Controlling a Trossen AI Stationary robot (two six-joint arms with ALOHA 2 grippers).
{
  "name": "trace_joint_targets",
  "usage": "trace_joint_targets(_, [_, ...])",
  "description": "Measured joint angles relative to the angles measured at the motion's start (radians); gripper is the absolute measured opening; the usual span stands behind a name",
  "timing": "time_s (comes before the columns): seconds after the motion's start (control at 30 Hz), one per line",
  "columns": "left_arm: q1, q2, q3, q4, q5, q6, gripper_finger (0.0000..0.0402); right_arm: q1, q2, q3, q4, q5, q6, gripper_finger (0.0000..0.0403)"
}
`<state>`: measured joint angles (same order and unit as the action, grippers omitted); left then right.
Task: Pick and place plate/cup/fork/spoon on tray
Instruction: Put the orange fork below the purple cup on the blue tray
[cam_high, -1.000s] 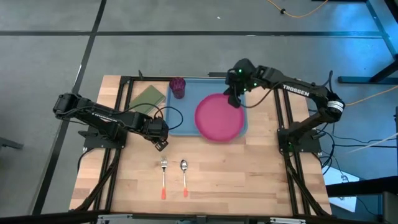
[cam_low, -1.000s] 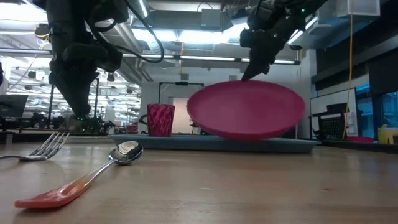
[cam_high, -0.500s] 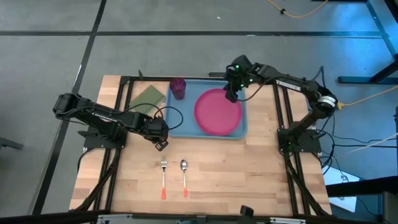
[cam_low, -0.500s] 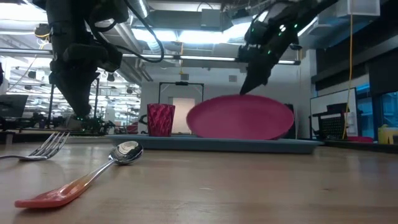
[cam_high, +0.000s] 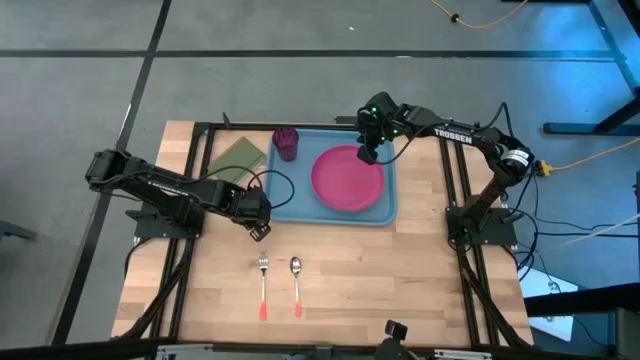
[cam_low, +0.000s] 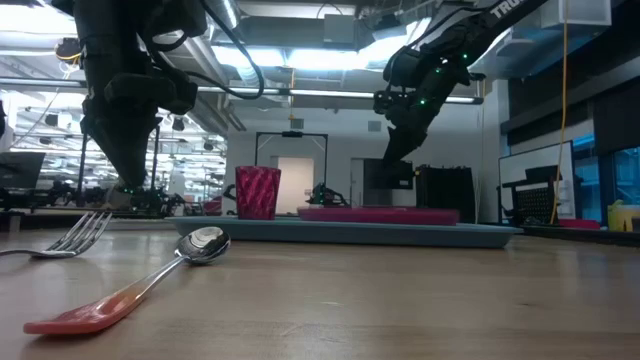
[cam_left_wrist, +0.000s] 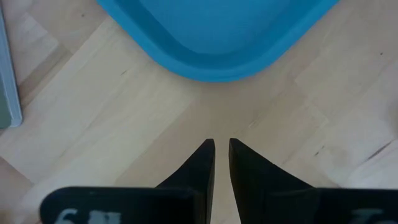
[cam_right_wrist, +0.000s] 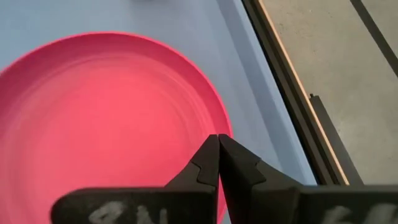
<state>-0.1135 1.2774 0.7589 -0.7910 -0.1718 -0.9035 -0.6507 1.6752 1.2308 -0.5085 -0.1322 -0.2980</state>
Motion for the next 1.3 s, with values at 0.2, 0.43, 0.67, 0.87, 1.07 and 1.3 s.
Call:
trace_joint_targets(0.2, [0.0,0.0,0.0,0.0,-0.002,0.0,0.0041,0.008,-0.003,0.0,-0.012,0.0,0.06,0.0016])
trace_joint_targets(0.43, [0.0,0.0,0.0,-0.001,-0.003,0.0,0.0041,0.098,-0.085,0.0,-0.127,0.0,0.088,0.0016])
trace_joint_targets(0.67, [-0.007,0.0,0.0,-0.001,-0.005,-0.002,0.0041,0.271,-0.233,0.0,-0.322,-0.001,0.259,0.0016])
trace_joint_targets(0.87, [-0.035,0.0,0.0,-0.001,-0.032,-0.002,0.0041,0.432,-0.325,-0.012,-0.379,0.0,0.399,0.0016])
trace_joint_targets(1.07, [-0.054,0.0,0.0,-0.001,-0.037,-0.002,0.0041,0.566,-0.364,-0.013,-0.438,0.032,0.465,0.0016])
trace_joint_targets(1.3, [-0.058,0.0,0.0,0.0,-0.035,-0.002,0.0041,0.712,-0.355,-0.016,-0.425,0.192,0.501,0.0017])
